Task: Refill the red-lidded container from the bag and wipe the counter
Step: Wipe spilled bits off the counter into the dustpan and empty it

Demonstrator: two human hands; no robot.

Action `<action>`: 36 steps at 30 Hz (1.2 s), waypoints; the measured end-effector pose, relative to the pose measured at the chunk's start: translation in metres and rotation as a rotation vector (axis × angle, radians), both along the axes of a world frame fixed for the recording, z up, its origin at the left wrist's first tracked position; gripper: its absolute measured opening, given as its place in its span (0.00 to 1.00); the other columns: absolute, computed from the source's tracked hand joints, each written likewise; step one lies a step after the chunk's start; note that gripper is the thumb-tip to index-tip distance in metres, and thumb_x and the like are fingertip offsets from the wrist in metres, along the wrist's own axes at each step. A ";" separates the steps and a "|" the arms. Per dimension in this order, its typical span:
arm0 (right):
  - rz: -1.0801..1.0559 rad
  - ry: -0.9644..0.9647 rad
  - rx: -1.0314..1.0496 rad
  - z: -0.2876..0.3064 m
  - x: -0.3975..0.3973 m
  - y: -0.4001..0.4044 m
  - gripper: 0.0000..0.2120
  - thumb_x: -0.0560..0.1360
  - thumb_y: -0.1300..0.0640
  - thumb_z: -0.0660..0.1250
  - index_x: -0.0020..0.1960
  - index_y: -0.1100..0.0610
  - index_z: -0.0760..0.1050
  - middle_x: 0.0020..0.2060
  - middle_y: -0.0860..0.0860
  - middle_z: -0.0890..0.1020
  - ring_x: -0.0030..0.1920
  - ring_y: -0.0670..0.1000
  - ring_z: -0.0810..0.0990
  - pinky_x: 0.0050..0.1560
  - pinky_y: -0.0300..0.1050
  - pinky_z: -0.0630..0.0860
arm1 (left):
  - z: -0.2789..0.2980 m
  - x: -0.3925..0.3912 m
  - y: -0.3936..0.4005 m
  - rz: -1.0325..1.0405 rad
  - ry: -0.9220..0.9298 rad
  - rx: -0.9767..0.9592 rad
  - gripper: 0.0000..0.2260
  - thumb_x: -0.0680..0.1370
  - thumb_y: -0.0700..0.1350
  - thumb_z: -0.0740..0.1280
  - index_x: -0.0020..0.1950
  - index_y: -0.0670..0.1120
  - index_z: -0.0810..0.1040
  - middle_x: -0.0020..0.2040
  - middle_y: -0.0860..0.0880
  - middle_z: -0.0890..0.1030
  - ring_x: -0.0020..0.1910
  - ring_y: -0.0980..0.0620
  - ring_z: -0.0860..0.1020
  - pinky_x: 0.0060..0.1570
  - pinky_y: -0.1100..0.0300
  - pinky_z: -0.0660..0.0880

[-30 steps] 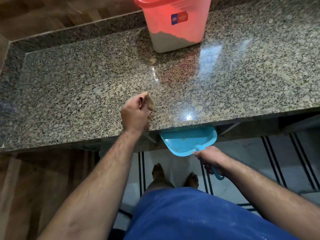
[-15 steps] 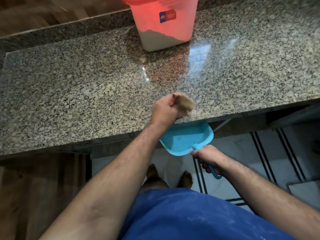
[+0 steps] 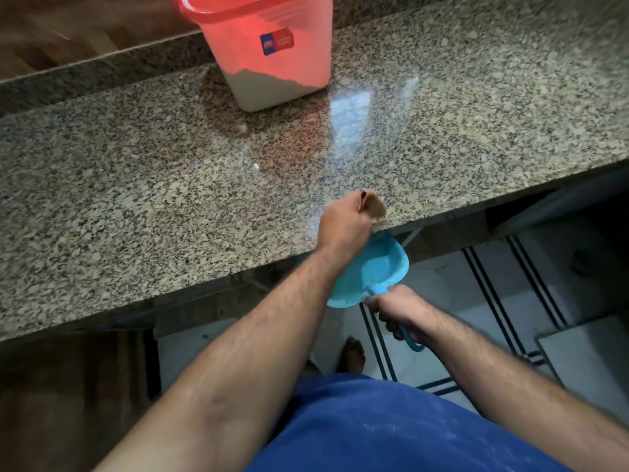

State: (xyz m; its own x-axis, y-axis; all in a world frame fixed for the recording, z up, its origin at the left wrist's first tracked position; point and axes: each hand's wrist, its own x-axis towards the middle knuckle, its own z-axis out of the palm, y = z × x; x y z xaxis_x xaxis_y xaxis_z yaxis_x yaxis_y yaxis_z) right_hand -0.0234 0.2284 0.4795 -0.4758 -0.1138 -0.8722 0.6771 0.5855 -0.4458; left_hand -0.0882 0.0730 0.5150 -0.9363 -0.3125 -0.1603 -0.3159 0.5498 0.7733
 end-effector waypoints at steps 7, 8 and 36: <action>-0.019 0.054 0.017 0.003 -0.001 0.014 0.04 0.82 0.56 0.70 0.52 0.56 0.77 0.30 0.50 0.73 0.21 0.47 0.66 0.23 0.39 0.63 | -0.006 -0.025 0.032 -0.361 0.047 -0.149 0.18 0.81 0.39 0.69 0.67 0.55 0.84 0.62 0.51 0.83 0.58 0.51 0.78 0.61 0.59 0.75; -0.019 0.053 0.025 0.001 -0.002 0.014 0.04 0.81 0.56 0.70 0.51 0.56 0.77 0.30 0.50 0.73 0.22 0.47 0.66 0.23 0.39 0.63 | -0.012 -0.018 0.034 -0.450 0.005 -0.236 0.17 0.79 0.40 0.68 0.64 0.55 0.85 0.61 0.50 0.80 0.61 0.48 0.76 0.63 0.54 0.75; 0.035 0.004 0.077 0.020 -0.022 0.039 0.06 0.81 0.54 0.69 0.48 0.55 0.75 0.29 0.49 0.70 0.25 0.47 0.65 0.26 0.39 0.62 | 0.006 -0.029 0.006 -0.014 0.302 0.001 0.11 0.85 0.44 0.66 0.63 0.55 0.84 0.51 0.58 0.83 0.49 0.55 0.81 0.48 0.53 0.83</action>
State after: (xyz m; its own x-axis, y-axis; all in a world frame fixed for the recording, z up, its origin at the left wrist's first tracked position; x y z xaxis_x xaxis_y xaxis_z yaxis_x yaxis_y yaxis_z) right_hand -0.0454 0.2669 0.4997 -0.4759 -0.0629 -0.8772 0.6541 0.6414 -0.4009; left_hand -0.1176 0.0789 0.5212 -0.9458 -0.2993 0.1260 -0.0638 0.5519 0.8315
